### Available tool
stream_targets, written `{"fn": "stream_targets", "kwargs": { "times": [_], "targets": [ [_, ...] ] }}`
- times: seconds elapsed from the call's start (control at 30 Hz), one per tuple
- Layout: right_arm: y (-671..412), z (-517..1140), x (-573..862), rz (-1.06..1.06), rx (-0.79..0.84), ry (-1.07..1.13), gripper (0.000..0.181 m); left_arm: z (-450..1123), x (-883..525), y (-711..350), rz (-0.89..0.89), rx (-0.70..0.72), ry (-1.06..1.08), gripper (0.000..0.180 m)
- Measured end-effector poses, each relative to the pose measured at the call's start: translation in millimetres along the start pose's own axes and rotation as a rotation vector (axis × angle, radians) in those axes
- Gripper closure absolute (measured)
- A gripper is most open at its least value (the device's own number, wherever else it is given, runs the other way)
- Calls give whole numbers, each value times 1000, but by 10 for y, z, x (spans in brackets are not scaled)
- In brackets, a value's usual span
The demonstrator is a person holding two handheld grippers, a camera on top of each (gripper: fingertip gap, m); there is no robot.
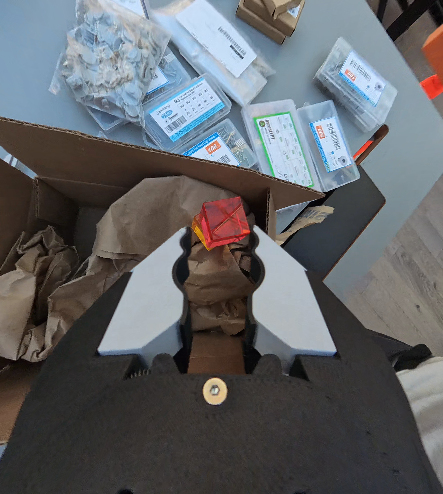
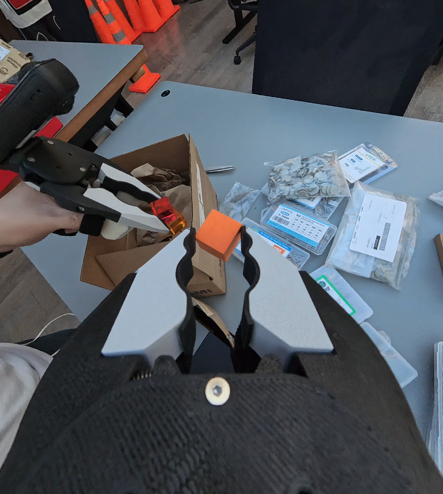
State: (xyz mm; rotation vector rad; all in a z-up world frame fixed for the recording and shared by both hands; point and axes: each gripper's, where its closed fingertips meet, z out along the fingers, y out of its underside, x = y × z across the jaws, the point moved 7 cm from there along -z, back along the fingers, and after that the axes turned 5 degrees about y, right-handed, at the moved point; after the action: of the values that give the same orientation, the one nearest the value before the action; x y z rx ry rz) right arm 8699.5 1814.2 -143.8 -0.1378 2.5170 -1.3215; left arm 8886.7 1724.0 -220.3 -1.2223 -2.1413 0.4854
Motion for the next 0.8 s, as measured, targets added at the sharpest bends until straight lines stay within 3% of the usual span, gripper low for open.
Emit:
{"fn": "stream_targets", "kwargs": {
  "times": [0.07,0.2,0.37,0.5,0.63,0.8],
  "targets": [
    [62,-52,-12,16,0,11,149,32,2,-5,22,16,-20,151],
    [83,-72,-141,0,20,-1,149,-219,-33,-95,54,77,-17,152],
    [-84,119,-514,-12,61,-126,149,-1167,-231,123,-69,175,-19,153],
    [-316,387,-1090,-52,96,-296,150,-2517,-642,840,-202,248,-314,153],
    [-527,872,-2098,-90,87,-551,150,-3967,-1320,1982,-398,73,-723,153],
    [-660,1727,-3879,-249,32,-790,150,-4713,-2182,2938,-552,101,-669,153]
  ]
}}
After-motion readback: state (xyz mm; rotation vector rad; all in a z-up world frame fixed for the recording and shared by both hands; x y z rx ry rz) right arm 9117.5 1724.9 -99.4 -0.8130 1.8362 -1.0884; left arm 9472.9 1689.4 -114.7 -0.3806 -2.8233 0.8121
